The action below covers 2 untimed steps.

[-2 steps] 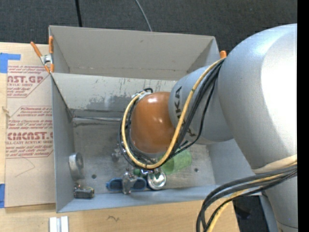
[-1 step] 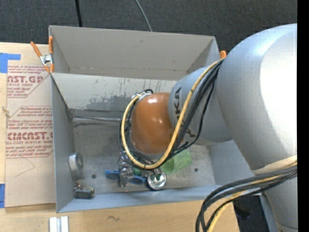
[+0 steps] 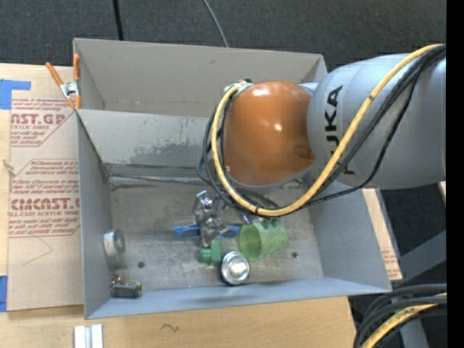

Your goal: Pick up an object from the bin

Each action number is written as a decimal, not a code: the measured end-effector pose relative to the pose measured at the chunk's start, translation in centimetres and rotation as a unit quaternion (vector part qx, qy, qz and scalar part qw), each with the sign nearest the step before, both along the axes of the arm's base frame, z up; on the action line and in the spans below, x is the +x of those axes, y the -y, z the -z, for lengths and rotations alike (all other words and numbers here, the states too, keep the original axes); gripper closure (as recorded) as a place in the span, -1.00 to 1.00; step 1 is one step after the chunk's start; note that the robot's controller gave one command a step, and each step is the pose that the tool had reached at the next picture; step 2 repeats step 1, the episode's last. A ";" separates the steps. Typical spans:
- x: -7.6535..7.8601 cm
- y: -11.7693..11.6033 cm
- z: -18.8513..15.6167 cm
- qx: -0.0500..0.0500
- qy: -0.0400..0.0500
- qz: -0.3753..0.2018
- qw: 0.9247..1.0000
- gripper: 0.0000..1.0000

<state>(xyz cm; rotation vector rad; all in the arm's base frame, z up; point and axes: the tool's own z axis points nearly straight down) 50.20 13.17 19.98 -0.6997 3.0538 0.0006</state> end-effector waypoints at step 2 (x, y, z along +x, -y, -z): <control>5.9 -8.5 -7.0 0.000 0.001 -0.216 0.976 1.00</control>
Offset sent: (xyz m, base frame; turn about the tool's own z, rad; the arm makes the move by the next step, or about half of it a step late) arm 0.0575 0.0824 0.0682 -0.4330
